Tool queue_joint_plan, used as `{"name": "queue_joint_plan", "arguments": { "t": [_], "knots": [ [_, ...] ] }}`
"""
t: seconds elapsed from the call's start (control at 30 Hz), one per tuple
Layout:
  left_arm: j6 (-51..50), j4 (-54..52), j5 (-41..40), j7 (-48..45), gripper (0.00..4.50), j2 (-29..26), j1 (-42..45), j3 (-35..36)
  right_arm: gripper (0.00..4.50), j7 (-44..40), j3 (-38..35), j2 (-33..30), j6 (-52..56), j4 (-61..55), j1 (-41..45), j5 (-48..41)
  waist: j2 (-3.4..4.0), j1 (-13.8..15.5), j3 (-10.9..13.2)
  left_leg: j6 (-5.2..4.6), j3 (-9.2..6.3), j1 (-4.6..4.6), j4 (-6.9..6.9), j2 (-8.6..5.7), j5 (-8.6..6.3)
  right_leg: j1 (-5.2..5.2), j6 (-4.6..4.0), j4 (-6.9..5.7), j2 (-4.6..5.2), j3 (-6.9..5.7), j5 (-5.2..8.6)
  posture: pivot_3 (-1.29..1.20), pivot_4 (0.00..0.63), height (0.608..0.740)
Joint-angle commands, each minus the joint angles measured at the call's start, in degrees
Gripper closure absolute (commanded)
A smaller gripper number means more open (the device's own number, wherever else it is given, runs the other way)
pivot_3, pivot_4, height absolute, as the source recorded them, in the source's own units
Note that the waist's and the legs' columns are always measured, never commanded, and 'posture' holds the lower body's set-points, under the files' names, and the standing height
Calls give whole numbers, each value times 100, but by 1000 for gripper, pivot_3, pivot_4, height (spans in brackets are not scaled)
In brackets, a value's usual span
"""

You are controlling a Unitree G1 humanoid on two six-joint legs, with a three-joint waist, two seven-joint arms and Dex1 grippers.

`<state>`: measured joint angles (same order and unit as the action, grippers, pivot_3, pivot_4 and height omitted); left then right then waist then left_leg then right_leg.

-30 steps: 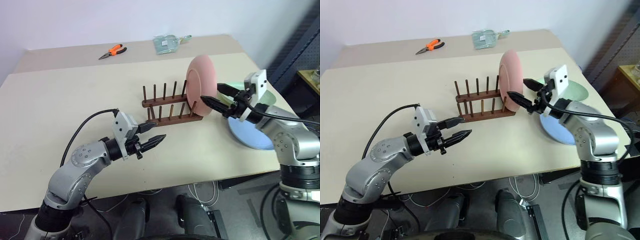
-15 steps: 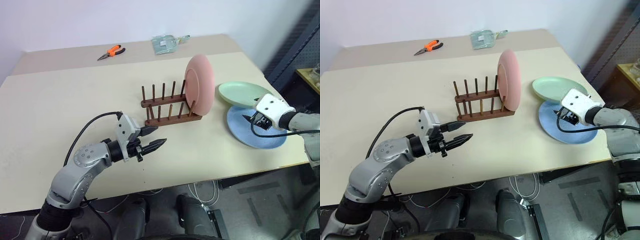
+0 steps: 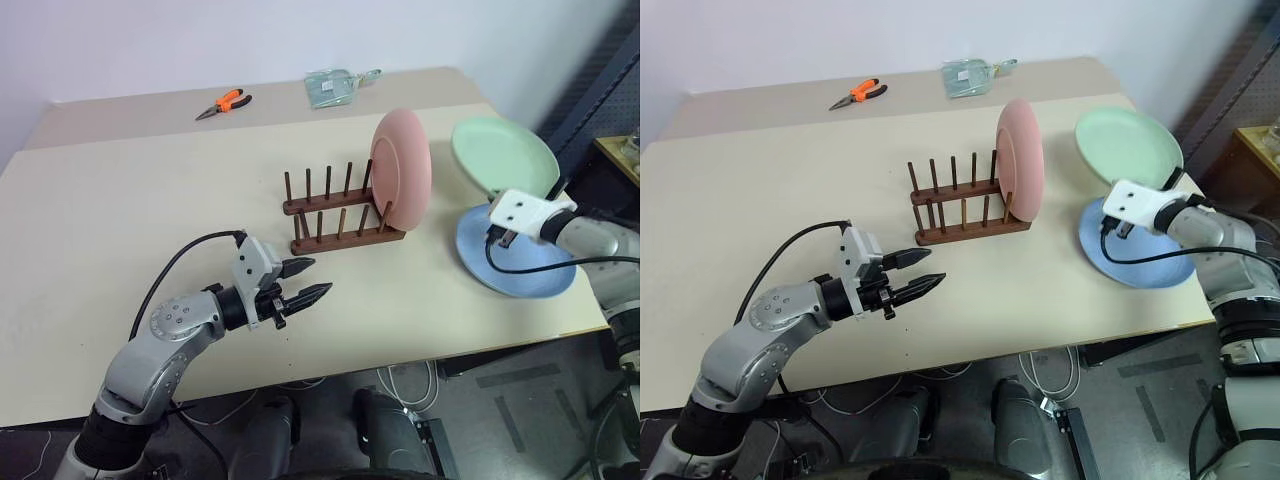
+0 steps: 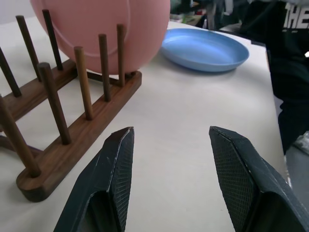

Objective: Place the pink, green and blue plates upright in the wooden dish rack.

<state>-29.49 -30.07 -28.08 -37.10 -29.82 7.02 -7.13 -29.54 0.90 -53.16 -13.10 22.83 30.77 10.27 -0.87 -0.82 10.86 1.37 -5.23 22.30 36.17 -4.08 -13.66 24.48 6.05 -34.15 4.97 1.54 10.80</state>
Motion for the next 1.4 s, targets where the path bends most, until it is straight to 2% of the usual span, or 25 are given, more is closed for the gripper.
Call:
{"name": "queue_joint_plan", "arguments": {
  "t": [0.03,0.13,0.2,0.23,0.3,0.4,0.43,0.6,0.83,1.07,1.2,1.27,1.3,1.4],
  "knots": [
    [259,-3,72,39,1951,-7,-20,330,4480,-51,-1311,683,1418,-1822,269,-2380,-1,-28,1,0,-1,0,0,3,0,0,0,-1,-2,0,0,0,150,739],
    [456,254,188,3,1951,-27,-23,471,4480,251,-2209,1340,3275,-3316,314,-5286,4,3,2,-1,-9,-3,-1,9,0,0,15,-6,-9,2,-9,0,150,739],
    [556,440,226,-55,1951,-56,-12,566,4480,742,-2411,1718,4041,-4269,152,-7502,1,45,1,-3,-21,2,0,8,-1,-2,15,-2,-9,-3,-8,0,150,739],
    [590,488,229,-88,1951,-71,-16,600,4480,1035,-2393,1888,4261,-4618,95,-8257,1,43,1,-4,-38,7,0,6,-2,-3,15,1,-8,-7,-7,0,150,739],
    [615,522,233,-118,1951,-81,-23,632,4480,1539,-2235,2130,4475,-5050,2,-9068,1,24,1,-9,-54,8,1,3,-5,-4,2,3,-4,-8,2,0,150,739],
    [610,493,234,-135,1951,-66,-42,658,4480,2252,-1694,2565,4607,-5529,-216,-9568,3,21,0,-9,-51,7,5,1,-5,-4,1,2,0,-9,2,0,150,739],
    [609,471,234,-132,1951,-59,-52,664,4480,2428,-1518,2696,4627,-5618,-283,-9562,4,18,0,-9,-50,6,5,1,-5,-3,1,2,1,-8,2,0,150,739],
    [576,361,221,-83,1951,9,-110,662,4480,2850,-763,3033,4696,-5508,-462,-8451,6,16,0,-8,-46,6,3,0,-5,3,1,-1,0,-8,2,0,150,739],
    [525,255,204,-35,1951,93,-150,628,4480,2604,-424,2842,4940,-5174,-454,-7546,6,16,0,-8,-45,7,3,-1,-5,4,1,0,-1,-9,2,0,150,739],
    [511,255,226,-8,1951,147,-102,560,4480,2284,-348,2718,5334,-4787,-286,-7054,6,11,0,-8,-44,7,1,0,-5,4,1,-1,-2,-9,2,0,150,739],
    [510,246,232,-6,1951,171,-100,534,2952,1968,-234,2591,5265,-4770,-112,-6440,6,11,0,-8,-42,7,2,0,-5,4,2,0,-2,-9,2,0,150,739],
    [498,237,231,-5,1951,186,-101,529,1823,1673,-129,2421,5098,-4841,3,-5960,6,11,0,-8,-42,7,2,0,-5,4,2,0,-3,-10,2,0,150,739],
    [495,234,234,-7,1951,188,-103,525,1409,1507,-84,2317,5011,-4889,48,-5742,6,11,0,-8,-41,7,2,0,-5,4,3,0,-2,-10,2,0,150,739],
    [485,225,226,-24,1951,186,-112,514,1409,774,-286,1697,4903,-5133,175,-5511,5,27,0,-8,-18,9,4,-1,-5,4,4,1,0,-11,3,0,150,739]
  ]
}}
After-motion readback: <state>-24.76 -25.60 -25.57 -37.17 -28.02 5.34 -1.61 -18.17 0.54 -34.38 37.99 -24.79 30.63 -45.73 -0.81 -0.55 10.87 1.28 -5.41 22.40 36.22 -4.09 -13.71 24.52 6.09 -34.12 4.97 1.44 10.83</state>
